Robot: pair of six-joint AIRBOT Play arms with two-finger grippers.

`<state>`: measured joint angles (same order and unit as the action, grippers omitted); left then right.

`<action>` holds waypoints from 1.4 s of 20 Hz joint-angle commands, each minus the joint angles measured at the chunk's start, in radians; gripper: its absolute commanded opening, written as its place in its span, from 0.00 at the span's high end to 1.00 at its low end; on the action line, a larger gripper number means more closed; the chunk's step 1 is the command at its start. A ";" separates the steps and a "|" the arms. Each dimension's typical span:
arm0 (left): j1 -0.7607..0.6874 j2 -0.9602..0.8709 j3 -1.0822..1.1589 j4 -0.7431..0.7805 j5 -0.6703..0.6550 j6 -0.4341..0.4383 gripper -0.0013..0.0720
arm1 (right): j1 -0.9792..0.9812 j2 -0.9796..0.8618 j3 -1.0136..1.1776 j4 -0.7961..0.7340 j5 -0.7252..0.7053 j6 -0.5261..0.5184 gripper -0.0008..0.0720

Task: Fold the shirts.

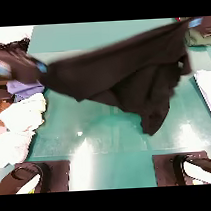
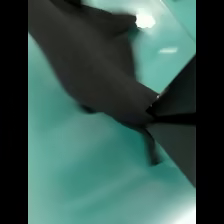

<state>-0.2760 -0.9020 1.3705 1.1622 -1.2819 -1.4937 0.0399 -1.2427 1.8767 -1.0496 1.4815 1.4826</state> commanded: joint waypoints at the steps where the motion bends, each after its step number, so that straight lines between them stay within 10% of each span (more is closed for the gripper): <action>1: 0.000 -0.034 -0.301 0.121 0.037 -0.012 0.95 | 0.146 -0.246 0.010 0.025 -0.016 -0.034 0.96; 6: 0.000 -0.053 -0.371 0.376 0.063 -0.132 0.95 | 0.250 -0.489 0.010 0.030 -0.261 -0.037 0.96; 7: 0.000 -0.053 -0.371 0.392 0.062 -0.132 0.95 | 0.251 -0.517 0.010 0.030 -0.263 -0.037 0.77; 8: 0.000 -0.053 -0.371 0.405 0.060 -0.132 0.95 | 0.249 -0.535 0.010 0.029 -0.256 -0.037 0.39; 9: 0.000 -0.053 -0.371 0.412 0.060 -0.132 0.95 | 0.237 -0.544 0.010 0.030 -0.237 -0.037 0.27; 19: 0.001 -0.054 -0.371 0.565 0.198 -0.279 0.95 | -0.001 -0.440 0.010 -0.076 0.074 -0.044 0.29; 22: 0.039 -0.054 -0.371 0.549 0.222 -0.320 0.55 | -0.023 -0.400 0.010 -0.076 0.080 -0.045 0.29; 28: 0.282 -0.053 -0.399 0.254 -0.016 -0.138 0.55 | -0.029 -0.323 0.008 -0.076 0.090 -0.045 0.29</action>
<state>-0.0811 -0.9550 0.9901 1.5806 -1.1831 -1.7340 0.0158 -1.5990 1.8851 -1.1233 1.5620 1.4372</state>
